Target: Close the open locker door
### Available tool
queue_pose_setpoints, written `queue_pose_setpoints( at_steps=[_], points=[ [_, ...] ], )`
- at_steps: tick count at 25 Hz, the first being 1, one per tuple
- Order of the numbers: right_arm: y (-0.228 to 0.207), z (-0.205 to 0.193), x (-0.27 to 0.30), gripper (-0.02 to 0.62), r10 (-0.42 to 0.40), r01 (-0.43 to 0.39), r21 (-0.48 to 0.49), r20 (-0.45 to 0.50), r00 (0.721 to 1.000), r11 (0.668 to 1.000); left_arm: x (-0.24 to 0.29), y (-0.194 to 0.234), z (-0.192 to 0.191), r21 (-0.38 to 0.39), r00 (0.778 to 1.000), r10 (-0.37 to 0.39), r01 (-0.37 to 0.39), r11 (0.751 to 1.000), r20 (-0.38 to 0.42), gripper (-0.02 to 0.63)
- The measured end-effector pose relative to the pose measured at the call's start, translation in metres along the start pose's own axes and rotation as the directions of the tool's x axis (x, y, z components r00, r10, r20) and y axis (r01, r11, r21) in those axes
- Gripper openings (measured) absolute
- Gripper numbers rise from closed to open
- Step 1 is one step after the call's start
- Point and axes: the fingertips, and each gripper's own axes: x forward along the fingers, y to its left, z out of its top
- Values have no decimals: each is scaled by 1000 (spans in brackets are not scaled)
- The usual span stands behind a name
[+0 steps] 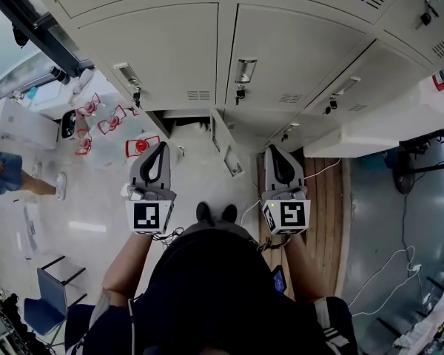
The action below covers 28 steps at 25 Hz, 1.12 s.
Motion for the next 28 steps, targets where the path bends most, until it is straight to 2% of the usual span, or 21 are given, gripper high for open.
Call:
queue_pose_setpoints(
  at_steps=[5, 9, 14, 16, 21, 28],
  points=[
    [-1, -3, -3, 2, -12, 12, -1, -8, 1000, 1000, -4, -4, -8, 19, 999, -11, 12, 1000, -35, 3],
    [-2, -5, -5, 1, -12, 12, -3, -14, 1000, 1000, -4, -3, -5, -6, 1000, 0, 0, 1000, -17, 3],
    [-1, -9, -5, -1, -2, 2, -22, -12, 1000, 1000, -5, -5, -14, 12, 1000, -13, 13, 1000, -25, 3],
    [-1, -9, -5, -2, -6, 6, -33, -7, 1000, 999, -5, -6, -13, -8, 999, -9, 9, 1000, -32, 3],
    [-3, -8, -6, -2, -16, 16, -41, 0, 1000, 999, -8, -9, -25, 33, 998, -31, 33, 999, -57, 3],
    [-3, -11, -4, -2, -15, 14, -47, -14, 1000, 999, -6, -12, -25, 30, 997, -33, 35, 999, -66, 3]
  ],
)
